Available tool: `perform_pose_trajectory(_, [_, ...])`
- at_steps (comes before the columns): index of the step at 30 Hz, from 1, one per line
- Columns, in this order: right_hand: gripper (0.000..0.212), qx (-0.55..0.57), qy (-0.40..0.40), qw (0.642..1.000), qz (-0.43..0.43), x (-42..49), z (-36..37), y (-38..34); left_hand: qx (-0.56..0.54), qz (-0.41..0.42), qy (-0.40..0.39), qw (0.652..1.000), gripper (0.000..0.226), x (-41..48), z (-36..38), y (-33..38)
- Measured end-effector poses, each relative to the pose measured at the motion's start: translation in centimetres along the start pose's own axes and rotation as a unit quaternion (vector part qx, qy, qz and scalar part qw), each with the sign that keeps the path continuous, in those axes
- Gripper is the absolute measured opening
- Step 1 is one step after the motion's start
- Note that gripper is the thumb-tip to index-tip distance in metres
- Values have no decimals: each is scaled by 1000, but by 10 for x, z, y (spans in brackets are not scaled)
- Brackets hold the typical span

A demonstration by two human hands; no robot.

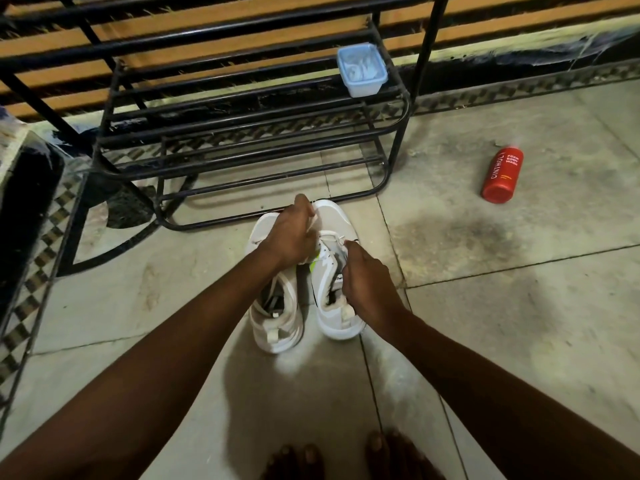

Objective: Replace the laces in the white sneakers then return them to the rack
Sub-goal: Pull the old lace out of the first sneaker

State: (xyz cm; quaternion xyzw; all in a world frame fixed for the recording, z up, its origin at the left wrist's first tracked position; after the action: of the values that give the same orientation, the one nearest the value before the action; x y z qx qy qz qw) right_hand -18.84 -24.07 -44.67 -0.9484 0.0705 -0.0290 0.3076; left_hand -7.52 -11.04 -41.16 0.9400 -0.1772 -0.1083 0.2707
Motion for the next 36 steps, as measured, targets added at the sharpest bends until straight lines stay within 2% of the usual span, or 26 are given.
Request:
perform_pose_trajectory(3, [46,0,10,1000,-4,0,0,0,94,35,-44,994,44,1,6,2])
perform_pose_trajectory(7, [44,4,19,1000,4,0,0,1,165,70,-55,982,41,-1,8,0])
perform_pose_trajectory(11, [43,-2,18,1000,-5,1,1,0,152,85,-49,983,15,-3,2,-1])
perform_pose_trajectory(16, [39,5,25,1000,-1,1,2,1,142,68,-56,986,7,-3,1,2])
perform_pose_trajectory(21, [41,3,22,1000,-2,1,2,1,100,51,-51,992,18,-1,-4,-6])
perform_pose_trajectory(28, [38,5,29,1000,-8,0,0,3,22,-23,10,999,11,-2,-13,-20])
perform_pose_trajectory(32, [38,-1,28,1000,-8,1,0,3,-132,-13,-8,991,7,-7,-20,-21])
perform_pose_trajectory(36, [37,3,25,1000,-11,0,-1,2,-252,-36,56,965,13,-8,-26,-22])
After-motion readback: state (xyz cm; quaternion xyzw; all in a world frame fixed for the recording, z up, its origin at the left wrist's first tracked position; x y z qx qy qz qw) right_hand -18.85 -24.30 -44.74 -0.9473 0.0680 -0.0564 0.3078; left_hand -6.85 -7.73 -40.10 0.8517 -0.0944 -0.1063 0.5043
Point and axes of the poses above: each hand's wrist, its own x-axis towards the middle knuckle, its own z-axis out of the palm, y = z × x, the point moved 3 cm from there along x, towards the middle knuckle, and after that the axes turned 2 degrees about y, right-handed, at the moved point
